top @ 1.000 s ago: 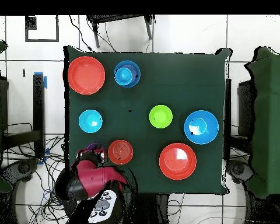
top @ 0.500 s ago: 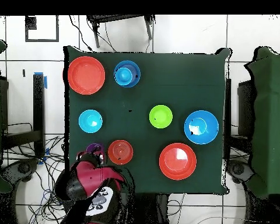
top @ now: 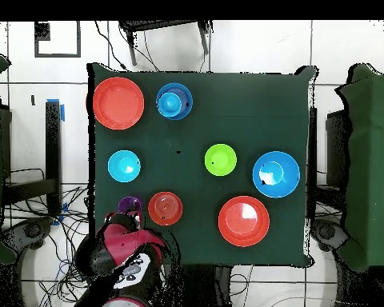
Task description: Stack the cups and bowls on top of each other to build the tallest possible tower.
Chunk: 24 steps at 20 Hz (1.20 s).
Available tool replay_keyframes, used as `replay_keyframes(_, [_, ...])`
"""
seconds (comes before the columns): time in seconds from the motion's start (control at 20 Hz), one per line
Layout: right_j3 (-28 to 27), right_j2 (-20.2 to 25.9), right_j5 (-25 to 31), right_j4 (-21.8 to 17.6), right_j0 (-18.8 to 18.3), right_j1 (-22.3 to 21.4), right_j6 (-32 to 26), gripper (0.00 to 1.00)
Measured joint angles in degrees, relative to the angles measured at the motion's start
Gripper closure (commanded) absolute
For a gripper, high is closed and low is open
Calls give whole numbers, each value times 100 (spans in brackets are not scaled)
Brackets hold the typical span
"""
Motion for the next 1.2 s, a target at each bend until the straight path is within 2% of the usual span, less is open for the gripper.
replay_keyframes(1.2, [-52, -5, 0, 53, 73, 2, 0, 100])
